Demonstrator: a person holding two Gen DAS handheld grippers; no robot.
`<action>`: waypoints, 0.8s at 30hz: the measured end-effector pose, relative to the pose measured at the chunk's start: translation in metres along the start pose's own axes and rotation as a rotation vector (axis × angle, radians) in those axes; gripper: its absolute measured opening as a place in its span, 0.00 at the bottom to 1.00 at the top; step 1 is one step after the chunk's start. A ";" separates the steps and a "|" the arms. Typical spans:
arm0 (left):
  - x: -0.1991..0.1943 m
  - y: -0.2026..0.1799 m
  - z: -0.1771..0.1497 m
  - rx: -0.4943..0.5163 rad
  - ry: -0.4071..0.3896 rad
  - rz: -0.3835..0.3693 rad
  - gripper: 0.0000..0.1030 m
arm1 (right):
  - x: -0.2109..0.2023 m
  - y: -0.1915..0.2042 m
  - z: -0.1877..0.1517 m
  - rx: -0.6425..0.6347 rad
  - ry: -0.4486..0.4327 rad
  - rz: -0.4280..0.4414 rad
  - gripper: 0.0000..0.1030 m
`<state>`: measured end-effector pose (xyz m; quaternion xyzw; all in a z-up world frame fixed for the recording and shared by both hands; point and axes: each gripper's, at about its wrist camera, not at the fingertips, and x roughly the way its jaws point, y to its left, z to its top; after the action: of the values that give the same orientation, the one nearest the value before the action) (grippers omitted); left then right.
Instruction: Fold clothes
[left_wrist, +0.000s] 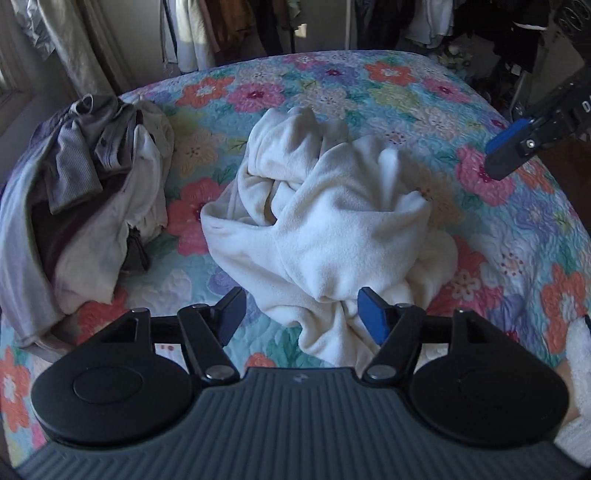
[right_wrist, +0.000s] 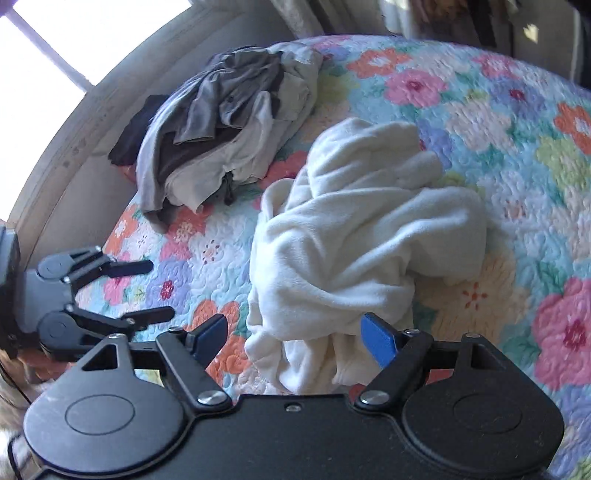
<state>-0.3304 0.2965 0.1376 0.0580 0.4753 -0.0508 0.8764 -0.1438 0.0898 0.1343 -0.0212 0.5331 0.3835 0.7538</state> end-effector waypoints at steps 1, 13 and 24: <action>-0.010 0.002 0.001 0.006 0.003 0.016 0.73 | -0.004 0.007 0.002 -0.030 -0.001 -0.014 0.81; 0.003 0.011 -0.055 -0.232 -0.168 0.010 0.73 | 0.036 0.047 -0.024 0.053 0.065 -0.018 0.81; 0.092 -0.010 -0.089 -0.270 -0.106 -0.010 0.73 | 0.093 0.046 -0.065 0.059 0.079 -0.221 0.81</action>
<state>-0.3554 0.2971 0.0119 -0.0654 0.4311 0.0063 0.8999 -0.2097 0.1458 0.0472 -0.0728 0.5677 0.2814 0.7702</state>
